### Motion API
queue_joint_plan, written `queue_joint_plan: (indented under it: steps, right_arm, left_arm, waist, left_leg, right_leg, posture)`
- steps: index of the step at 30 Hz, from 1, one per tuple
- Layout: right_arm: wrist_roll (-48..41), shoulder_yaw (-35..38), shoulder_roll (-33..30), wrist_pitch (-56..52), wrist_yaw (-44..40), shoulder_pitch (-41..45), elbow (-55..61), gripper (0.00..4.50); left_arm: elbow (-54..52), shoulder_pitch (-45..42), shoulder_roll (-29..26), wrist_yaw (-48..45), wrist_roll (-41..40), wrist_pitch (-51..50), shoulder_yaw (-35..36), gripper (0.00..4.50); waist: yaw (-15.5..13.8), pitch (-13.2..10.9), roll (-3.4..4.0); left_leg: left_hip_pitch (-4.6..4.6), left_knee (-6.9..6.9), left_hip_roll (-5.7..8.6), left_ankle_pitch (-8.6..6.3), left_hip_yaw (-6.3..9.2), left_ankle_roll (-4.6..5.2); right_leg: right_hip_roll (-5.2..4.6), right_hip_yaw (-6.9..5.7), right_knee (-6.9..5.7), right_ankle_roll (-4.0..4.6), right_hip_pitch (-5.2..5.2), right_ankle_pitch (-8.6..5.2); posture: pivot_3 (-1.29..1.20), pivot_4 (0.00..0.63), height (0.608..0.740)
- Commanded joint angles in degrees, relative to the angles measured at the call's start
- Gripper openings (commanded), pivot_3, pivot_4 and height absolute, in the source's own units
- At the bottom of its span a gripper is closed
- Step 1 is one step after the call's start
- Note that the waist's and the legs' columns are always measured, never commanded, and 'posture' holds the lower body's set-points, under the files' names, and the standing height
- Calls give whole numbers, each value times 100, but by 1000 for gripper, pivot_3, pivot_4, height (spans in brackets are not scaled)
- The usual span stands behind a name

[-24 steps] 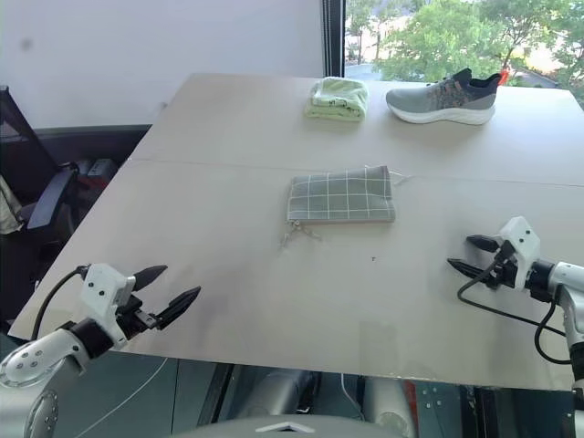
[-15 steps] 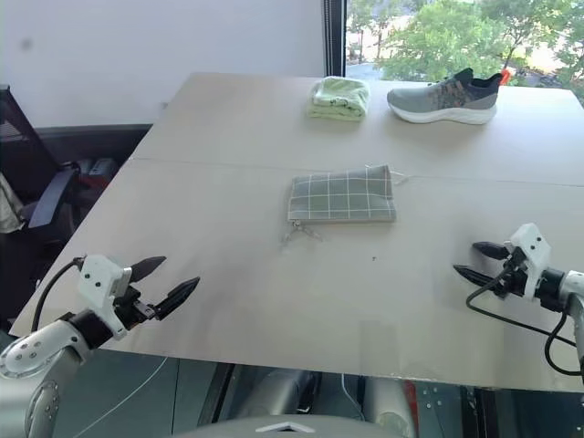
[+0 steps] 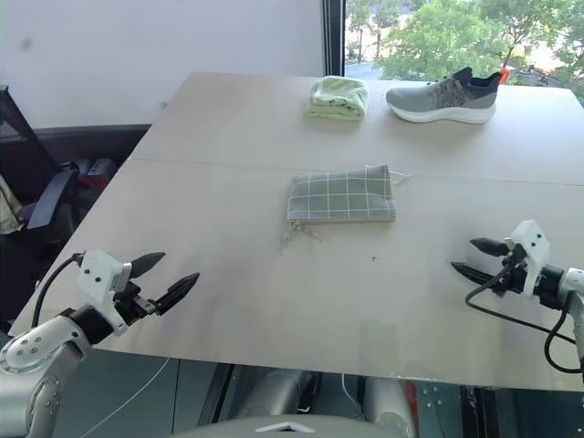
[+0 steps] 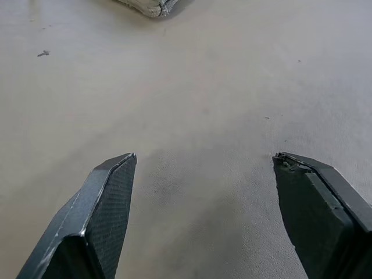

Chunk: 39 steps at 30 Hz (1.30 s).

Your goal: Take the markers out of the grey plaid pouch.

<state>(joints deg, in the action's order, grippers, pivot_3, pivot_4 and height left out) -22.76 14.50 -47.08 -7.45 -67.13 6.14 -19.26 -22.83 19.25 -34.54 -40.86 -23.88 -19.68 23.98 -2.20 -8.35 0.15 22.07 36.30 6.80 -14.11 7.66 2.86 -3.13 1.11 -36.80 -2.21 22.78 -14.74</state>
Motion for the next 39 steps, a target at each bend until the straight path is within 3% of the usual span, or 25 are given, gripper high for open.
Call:
queue_joint_plan:
  steps: [1, 9, 12, 16, 23, 30, 38, 39]
  right_arm:
    - [-130, 229, -138, -33, -32, 37, 221, 3792]
    - [-424, 200, -41, -417, -22, -21, 876, 3792]
    - [-542, 222, -12, -588, 53, -42, 1140, 3792]
    - [-646, 256, 64, -707, 177, -79, 1403, 3792]
    - [-792, 318, 216, -854, 410, -217, 1869, 3792]
    - [-854, 359, 342, -885, 597, -330, 2149, 3792]
    - [-835, 376, 446, -849, 720, -525, 2330, 3792]
    - [-834, 368, 454, -844, 733, -532, 2338, 3792]
  left_arm:
    - [-77, -175, -79, 43, 94, 93, -113, 4413]
    - [713, -1415, -335, -140, 934, 822, -1108, 4413]
    - [1673, -2124, -639, -108, 1968, 2087, -1719, 4413]
    - [3715, -3433, -838, 411, 3393, 4390, -2609, 4413]
    - [6957, -5680, -512, 1945, 5475, 7053, -4138, 4413]
    - [8615, -7110, 83, 3970, 7129, 7770, -5452, 4413]
    - [9146, -7646, 689, 4843, 7608, 8359, -6184, 4413]
    - [9162, -7680, 729, 4947, 7657, 8361, -6240, 3889]
  waist:
    - [-1, 0, 0]
    - [-9, 0, 0]
    - [-9, 0, 0]
    - [-25, 0, 1]
    - [-54, 0, -3]
    - [-56, 3, -8]
    - [-100, 5, -13]
    - [-97, 5, -13]
  left_leg:
    - [0, 0, 0, 0, 0, 0]
    - [-2, 2, 0, 1, -1, -1]
    - [0, 2, 0, 3, -2, -4]
    - [-2, 0, 1, 10, -2, -17]
    - [2, 2, 9, 20, -6, -4]
    - [0, 15, 16, 20, -10, 22]
    - [6, 74, 31, 6, -14, 44]
    - [8, 81, 31, 5, -14, 47]
  right_leg:
    - [0, 0, 0, 0, 0, 0]
    - [1, 0, -6, 0, 0, 1]
    - [2, 0, -5, 0, 3, 2]
    - [1, -1, -6, 2, 3, 4]
    - [-5, 4, -10, -3, 7, 7]
    - [-6, 12, -29, -15, 6, 12]
    - [-18, 15, -81, -28, 5, 10]
    - [-19, 15, -85, -29, 6, 10]
  posture:
    - [0, 150, 740]
    - [0, 150, 740]
    - [0, 150, 740]
    - [0, 150, 740]
    - [0, 150, 740]
    - [0, 150, 740]
    - [0, 150, 740]
    - [0, 150, 740]
